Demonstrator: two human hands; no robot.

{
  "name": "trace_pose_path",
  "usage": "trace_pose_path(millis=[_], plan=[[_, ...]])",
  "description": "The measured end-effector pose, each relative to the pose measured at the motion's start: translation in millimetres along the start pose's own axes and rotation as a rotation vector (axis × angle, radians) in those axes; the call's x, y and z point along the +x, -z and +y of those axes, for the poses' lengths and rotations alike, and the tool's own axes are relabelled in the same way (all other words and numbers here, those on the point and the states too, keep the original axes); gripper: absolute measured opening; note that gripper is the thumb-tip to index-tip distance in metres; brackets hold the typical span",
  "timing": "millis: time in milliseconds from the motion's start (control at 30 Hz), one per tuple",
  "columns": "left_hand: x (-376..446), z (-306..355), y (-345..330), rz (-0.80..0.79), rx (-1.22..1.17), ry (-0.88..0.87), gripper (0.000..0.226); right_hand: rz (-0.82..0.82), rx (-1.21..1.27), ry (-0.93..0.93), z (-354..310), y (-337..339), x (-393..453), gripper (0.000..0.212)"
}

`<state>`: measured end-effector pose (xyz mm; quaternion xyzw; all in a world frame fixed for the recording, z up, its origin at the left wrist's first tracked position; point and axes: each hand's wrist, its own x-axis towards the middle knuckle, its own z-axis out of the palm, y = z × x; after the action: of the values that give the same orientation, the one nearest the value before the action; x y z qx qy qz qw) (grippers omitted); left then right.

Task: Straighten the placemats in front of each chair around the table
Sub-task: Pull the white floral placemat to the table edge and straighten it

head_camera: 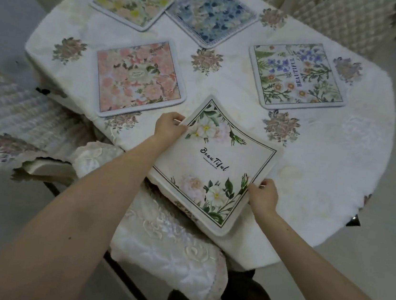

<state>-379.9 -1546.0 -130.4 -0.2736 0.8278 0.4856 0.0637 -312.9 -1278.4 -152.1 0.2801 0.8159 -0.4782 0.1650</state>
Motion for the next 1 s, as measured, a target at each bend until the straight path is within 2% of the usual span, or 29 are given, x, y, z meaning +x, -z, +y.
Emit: trace_pose_path(millis=[167,267,333,433,533,600,700,1000], plan=[[10.9,-18.7,-3.3,-0.037,-0.008,-0.032,0.019,0.027,-0.161,0.068,15.7,-0.4,4.9,0.010],[15.6,-26.9,-6.8,-0.023,0.065,-0.079,0.018,0.013,-0.271,0.137,18.6,-0.3,8.5,0.015],[20.2,-32.8,-9.3,0.002,0.164,-0.121,0.022,0.007,-0.438,0.181,18.8,1.0,10.8,0.019],[23.7,-39.9,-11.3,0.016,0.447,-0.165,0.039,0.034,-0.693,0.198,14.3,4.1,11.6,0.024],[14.3,-41.9,-15.2,0.020,0.589,-0.268,0.055,0.145,-0.884,0.400,8.0,4.8,9.9,0.039],[5.4,-41.8,-20.9,-0.036,0.638,-0.419,0.062,0.108,-0.903,0.584,7.0,0.8,7.2,0.053],[-6.3,-46.3,-32.1,-0.189,0.774,-0.613,0.067,-0.036,-0.946,0.662,12.8,-8.2,4.9,0.073],[-14.8,-50.1,-41.7,-0.227,0.821,-0.585,0.061,-0.122,-1.051,0.664,24.2,-17.5,9.8,0.076]])
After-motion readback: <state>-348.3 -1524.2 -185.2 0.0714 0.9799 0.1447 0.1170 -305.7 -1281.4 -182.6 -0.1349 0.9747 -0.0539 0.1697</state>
